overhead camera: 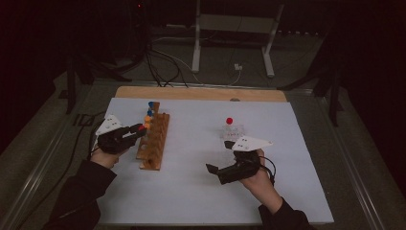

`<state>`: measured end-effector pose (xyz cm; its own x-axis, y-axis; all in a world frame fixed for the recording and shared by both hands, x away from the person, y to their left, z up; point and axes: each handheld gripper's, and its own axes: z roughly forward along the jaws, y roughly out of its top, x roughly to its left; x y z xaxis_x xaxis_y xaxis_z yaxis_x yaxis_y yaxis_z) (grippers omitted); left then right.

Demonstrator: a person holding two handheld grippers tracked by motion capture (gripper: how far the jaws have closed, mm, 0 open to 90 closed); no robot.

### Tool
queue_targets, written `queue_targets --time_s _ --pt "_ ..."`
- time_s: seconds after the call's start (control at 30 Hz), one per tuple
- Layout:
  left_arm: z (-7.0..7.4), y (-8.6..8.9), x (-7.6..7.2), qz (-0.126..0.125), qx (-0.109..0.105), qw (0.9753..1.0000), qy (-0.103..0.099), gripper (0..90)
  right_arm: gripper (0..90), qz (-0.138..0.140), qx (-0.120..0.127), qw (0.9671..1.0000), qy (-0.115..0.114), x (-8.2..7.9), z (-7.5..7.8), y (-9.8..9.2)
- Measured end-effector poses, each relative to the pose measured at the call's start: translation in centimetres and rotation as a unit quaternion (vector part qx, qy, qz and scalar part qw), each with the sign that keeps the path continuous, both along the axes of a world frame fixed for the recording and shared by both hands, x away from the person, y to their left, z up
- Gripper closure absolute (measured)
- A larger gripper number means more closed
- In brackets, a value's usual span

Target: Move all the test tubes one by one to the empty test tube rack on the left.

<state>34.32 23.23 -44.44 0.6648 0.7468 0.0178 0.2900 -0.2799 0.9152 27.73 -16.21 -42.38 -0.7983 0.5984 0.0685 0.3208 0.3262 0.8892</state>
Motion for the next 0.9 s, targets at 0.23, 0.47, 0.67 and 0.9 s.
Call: queue_targets --time_s 0.23,0.47,0.67,0.9 --pt "-0.6 -0.6 0.2 0.001 0.023 0.9997 0.006 71.8 0.0 0.003 0.001 1.0 0.0 0.0 0.0 0.0" --pt "-0.7 -0.5 0.1 -0.001 0.024 0.9997 0.005 71.7 0.0 0.005 0.006 1.0 -0.002 0.0 0.2 -0.2" --pt "-0.7 -0.5 0.2 -0.001 0.019 0.9998 0.011 71.5 0.0 0.012 0.013 0.9998 -0.004 0.1 0.9 -0.6" --pt "-0.2 -0.6 -0.4 0.003 0.009 0.9999 0.007 50.6 0.0 0.005 0.019 0.9995 -0.024 0.1 2.2 -1.4"
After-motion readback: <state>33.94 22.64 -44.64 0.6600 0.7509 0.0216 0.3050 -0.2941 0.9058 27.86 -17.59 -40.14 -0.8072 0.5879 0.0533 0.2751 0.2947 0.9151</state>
